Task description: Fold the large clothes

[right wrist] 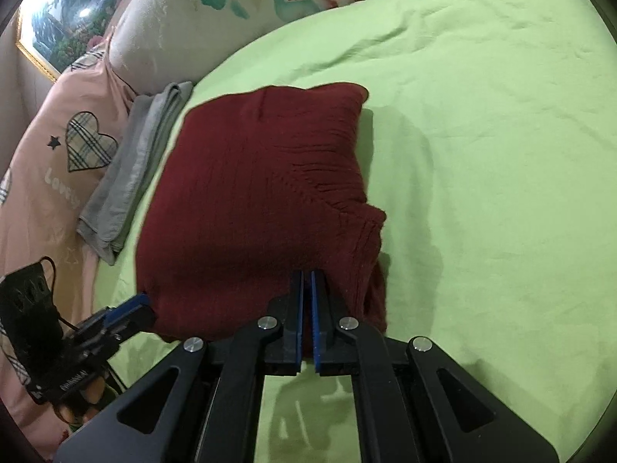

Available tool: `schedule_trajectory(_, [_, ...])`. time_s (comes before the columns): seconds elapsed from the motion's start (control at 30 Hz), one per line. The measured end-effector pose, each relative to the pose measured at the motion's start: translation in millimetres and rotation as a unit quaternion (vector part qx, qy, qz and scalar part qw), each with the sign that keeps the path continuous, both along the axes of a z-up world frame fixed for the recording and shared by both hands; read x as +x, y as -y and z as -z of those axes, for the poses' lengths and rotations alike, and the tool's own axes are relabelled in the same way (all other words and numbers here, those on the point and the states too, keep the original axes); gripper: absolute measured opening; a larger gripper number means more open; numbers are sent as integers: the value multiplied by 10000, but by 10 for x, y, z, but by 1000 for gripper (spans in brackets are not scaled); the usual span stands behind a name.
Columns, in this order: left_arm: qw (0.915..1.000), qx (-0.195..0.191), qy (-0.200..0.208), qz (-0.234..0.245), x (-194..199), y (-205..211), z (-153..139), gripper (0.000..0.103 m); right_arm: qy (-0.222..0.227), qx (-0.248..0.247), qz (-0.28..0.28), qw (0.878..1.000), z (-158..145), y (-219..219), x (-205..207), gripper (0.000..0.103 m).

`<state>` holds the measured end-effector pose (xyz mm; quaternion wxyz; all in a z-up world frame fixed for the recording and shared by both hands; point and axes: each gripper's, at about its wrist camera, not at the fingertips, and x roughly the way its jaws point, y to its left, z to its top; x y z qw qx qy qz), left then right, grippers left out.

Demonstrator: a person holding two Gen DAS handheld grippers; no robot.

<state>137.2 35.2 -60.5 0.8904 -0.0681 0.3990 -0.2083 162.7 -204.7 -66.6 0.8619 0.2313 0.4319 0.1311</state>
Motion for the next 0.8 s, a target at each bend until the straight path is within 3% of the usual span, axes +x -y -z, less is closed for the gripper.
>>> schedule_trajectory(0.07, [9999, -103, -11, -9, -24, -21, -11, 28, 123, 42, 15, 9999, -79, 13, -6, 7])
schedule_trajectory(0.1, [9999, -122, -37, -23, -16, -33, 1, 27, 210, 34, 69, 9998, -126, 31, 2, 15])
schedule_trajectory(0.2, [9998, -151, -75, -75, 3, -40, 17, 27, 390, -36, 365, 9986, -239, 116, 106, 62])
schedule_trajectory(0.23, [9998, -153, -77, -87, -2, -40, 13, 27, 495, -125, 475, 9976, -256, 175, 150, 64])
schedule_trajectory(0.37, [9996, -200, -127, -160, 18, -40, 21, 27, 120, -88, 621, 9980, -66, 322, 550, 64])
schedule_trajectory(0.4, [9995, -227, -139, -174, 24, -46, 23, 27, -20, -15, 614, 9981, 4, 324, 655, 57])
schedule_trajectory(0.43, [9993, -270, -164, -184, 31, -55, 25, 27, -102, 87, 546, 9984, 52, 325, 720, 24])
schedule_trajectory(0.47, [9992, -299, -180, -184, 35, -68, 21, 27, -110, 335, 357, 9987, 65, 307, 757, 12])
schedule_trajectory(0.6, [9993, -277, -177, -167, 31, -68, 14, 27, 455, 137, 597, 9971, -214, 311, 520, 9])
schedule_trajectory(0.7, [9994, -249, -183, -152, 48, -41, 25, 28, 164, -55, 624, 9979, -43, 307, 537, 9])
schedule_trajectory(0.8, [9995, -199, -197, -155, 62, -32, 16, 28, -53, -28, 681, 9977, 24, 325, 574, 20])
